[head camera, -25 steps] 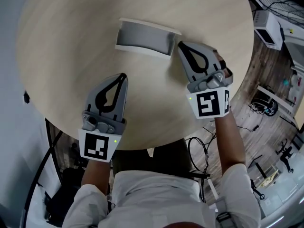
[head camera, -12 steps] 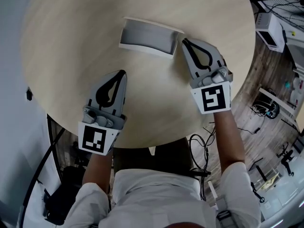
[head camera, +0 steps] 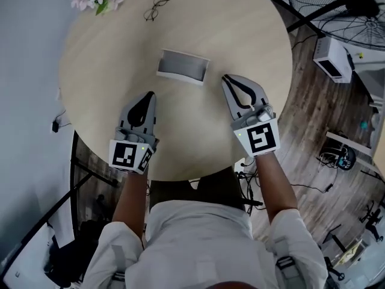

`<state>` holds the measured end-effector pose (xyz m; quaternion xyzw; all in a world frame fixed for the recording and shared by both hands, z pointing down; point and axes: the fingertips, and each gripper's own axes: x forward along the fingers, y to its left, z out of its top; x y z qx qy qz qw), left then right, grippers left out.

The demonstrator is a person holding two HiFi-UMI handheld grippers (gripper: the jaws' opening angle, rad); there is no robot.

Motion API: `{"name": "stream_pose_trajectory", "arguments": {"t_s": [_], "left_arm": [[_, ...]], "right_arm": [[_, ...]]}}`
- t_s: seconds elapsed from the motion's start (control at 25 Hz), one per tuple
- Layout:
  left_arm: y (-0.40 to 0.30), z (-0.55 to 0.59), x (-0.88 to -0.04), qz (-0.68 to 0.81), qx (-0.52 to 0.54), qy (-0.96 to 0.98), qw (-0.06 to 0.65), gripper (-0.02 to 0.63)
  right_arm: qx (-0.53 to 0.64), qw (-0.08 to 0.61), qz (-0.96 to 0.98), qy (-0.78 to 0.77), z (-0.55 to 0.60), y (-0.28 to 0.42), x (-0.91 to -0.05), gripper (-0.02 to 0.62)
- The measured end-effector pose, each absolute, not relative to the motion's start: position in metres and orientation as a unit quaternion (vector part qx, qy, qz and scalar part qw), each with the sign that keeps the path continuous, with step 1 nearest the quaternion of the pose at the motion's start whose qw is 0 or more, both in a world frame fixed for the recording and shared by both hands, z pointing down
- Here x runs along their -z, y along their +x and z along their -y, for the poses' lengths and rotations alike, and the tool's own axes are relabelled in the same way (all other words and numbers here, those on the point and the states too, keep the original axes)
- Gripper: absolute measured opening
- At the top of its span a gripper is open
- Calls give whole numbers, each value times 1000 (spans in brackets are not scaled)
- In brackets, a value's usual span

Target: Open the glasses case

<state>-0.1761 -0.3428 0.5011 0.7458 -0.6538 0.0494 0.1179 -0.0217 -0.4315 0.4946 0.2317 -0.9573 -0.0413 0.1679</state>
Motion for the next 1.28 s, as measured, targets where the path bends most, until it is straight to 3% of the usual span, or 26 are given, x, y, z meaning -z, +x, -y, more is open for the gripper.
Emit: {"name": "stream_pose_trajectory", "arguments": {"t_s": [0.36, 0.64, 1.28], "left_arm": [[-127, 309, -398, 690, -30, 717, 99, 11], [-108, 284, -327, 689, -16, 721, 72, 11], [-109, 160, -280, 664, 28, 745, 55, 11]], "right_arm": [[-6, 15, 979, 201, 407, 47, -367, 29], [-34, -46, 971, 231, 394, 100, -316, 29], [-89, -40, 945, 311, 281, 153, -310, 28]]}}
